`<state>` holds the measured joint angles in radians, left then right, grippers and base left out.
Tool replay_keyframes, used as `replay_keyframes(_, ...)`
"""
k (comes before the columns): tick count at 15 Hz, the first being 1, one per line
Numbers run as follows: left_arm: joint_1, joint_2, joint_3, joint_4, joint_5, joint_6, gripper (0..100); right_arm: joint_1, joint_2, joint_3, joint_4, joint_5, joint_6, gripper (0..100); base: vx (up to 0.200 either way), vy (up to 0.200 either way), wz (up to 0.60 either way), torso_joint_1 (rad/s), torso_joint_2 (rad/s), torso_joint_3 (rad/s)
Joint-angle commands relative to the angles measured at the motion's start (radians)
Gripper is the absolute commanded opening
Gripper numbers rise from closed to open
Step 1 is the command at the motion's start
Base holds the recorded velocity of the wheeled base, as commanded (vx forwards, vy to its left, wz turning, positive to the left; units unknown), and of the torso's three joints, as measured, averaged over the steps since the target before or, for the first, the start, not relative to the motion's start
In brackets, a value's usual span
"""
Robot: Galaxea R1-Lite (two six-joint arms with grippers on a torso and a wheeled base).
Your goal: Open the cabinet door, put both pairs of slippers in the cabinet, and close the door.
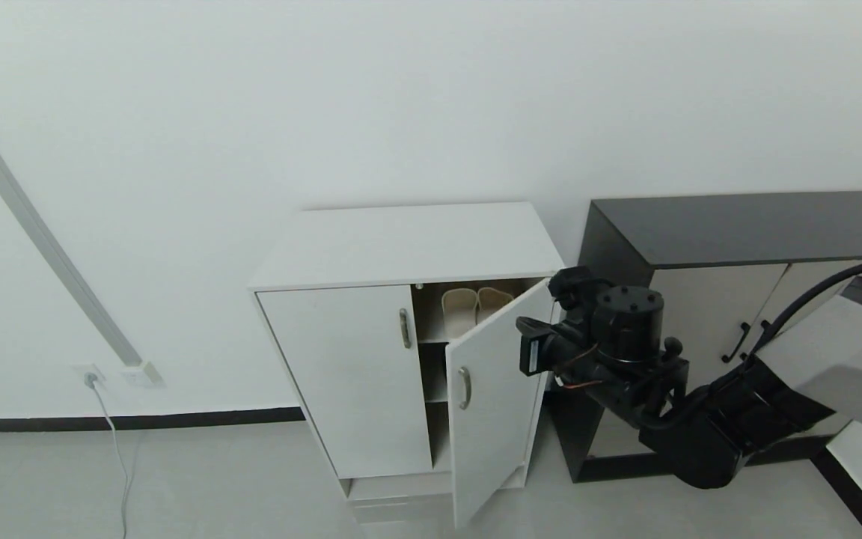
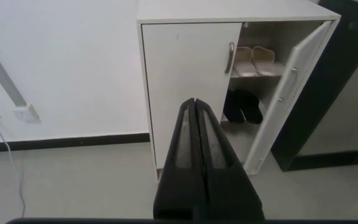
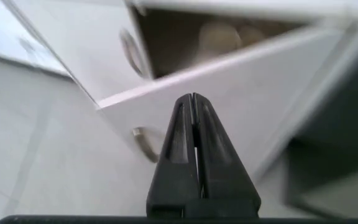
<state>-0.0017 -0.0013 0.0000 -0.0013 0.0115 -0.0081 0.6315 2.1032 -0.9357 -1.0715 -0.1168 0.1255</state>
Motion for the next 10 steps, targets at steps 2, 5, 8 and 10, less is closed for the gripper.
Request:
replay_keyframes(2, 0.000, 0.001, 0.000, 0.000, 0.001, -0.001, 0, 0.019, -0.081, 0.094, -0.174, 0.128, 0.066, 0, 0.000, 0.000, 0.00, 0.000, 0.00, 0.000)
replay_keyframes(5, 0.000, 0.001, 0.000, 0.000, 0.001, 0.000, 0, 0.034, -0.150, 0.186, -0.199, 0.215, 0.069, 0, 0.000, 0.000, 0.00, 0.000, 0.00, 0.000)
replay_keyframes(8, 0.000, 0.001, 0.000, 0.000, 0.001, 0.000, 0, 0.043, -0.155, 0.190, -0.197, 0.215, 0.068, 0, 0.000, 0.000, 0.00, 0.000, 0.00, 0.000)
replay_keyframes(10, 0.000, 0.001, 0.000, 0.000, 0.001, 0.000, 0, 0.043, -0.155, 0.192, -0.197, 0.215, 0.068, 0, 0.000, 0.000, 0.00, 0.000, 0.00, 0.000)
